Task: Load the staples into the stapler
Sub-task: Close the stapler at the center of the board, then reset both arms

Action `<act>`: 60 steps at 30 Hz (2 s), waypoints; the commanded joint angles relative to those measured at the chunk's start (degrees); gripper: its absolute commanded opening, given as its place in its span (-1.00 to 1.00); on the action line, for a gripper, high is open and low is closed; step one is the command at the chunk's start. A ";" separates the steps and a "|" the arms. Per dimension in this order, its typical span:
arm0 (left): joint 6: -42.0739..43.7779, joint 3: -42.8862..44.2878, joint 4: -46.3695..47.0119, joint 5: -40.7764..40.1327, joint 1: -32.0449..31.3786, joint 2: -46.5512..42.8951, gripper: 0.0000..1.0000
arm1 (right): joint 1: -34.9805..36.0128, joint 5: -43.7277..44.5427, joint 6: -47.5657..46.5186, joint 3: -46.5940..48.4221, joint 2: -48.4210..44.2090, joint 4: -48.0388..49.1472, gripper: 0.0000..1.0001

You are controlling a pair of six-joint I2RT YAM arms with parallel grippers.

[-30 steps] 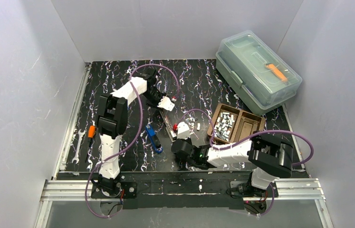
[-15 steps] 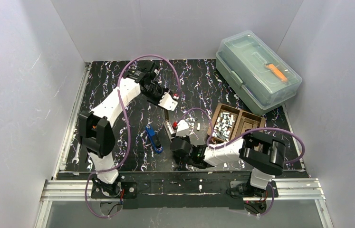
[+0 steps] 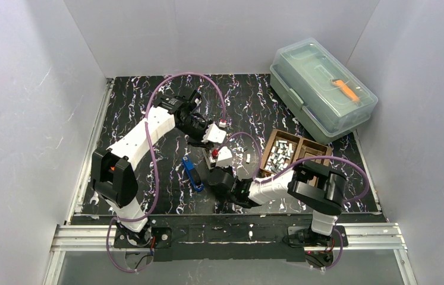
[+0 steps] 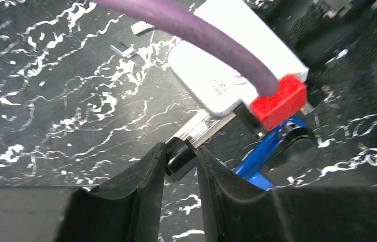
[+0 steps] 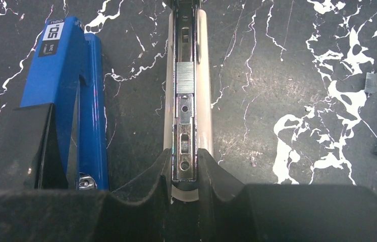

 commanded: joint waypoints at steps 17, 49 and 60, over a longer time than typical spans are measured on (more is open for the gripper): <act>-51.19 -0.99 5.00 -3.75 4.10 -6.46 0.69 | -0.97 -0.42 -0.28 1.49 1.23 -0.01 -0.15; -72.94 -14.57 10.57 -15.36 31.97 -19.44 0.97 | -24.23 -4.04 -4.90 3.39 -36.97 -41.93 0.97; -74.11 -34.04 24.92 -15.89 33.04 -32.38 0.97 | -34.50 4.22 -9.22 -5.14 -36.50 -39.00 0.97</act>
